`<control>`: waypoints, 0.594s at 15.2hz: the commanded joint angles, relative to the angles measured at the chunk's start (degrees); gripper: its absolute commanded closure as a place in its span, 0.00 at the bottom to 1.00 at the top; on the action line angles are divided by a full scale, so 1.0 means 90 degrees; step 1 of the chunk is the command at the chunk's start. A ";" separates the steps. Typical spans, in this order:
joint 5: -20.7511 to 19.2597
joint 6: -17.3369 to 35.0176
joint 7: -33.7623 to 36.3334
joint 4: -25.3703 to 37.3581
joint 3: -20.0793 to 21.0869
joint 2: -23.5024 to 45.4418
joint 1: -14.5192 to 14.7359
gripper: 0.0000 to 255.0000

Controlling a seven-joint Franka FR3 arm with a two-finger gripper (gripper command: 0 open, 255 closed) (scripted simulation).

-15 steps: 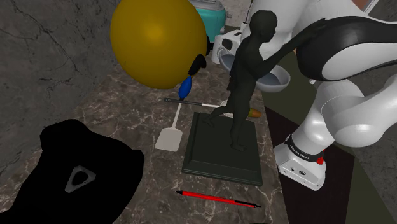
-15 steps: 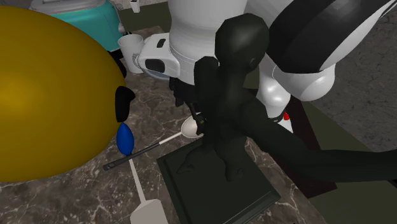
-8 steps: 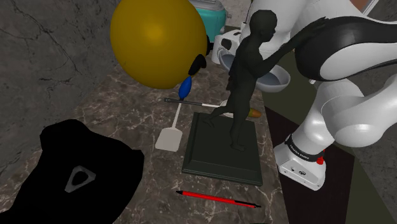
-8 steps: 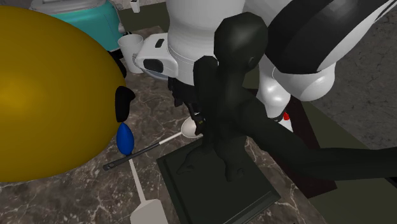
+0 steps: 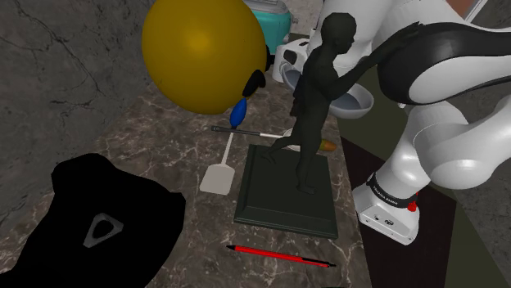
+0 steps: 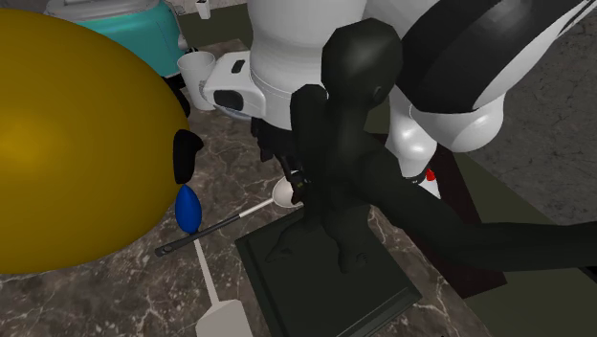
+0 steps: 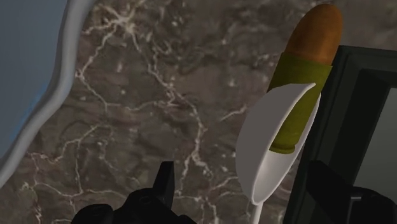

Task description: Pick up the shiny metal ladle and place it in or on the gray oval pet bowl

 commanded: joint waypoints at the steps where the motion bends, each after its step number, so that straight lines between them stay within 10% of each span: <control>1: 0.0016 -0.0071 0.0026 -0.0087 0.0023 -0.0019 0.0020 1.00; 9: -0.0026 -0.0803 -0.0057 0.0518 -0.0069 -0.0152 -0.0007 1.00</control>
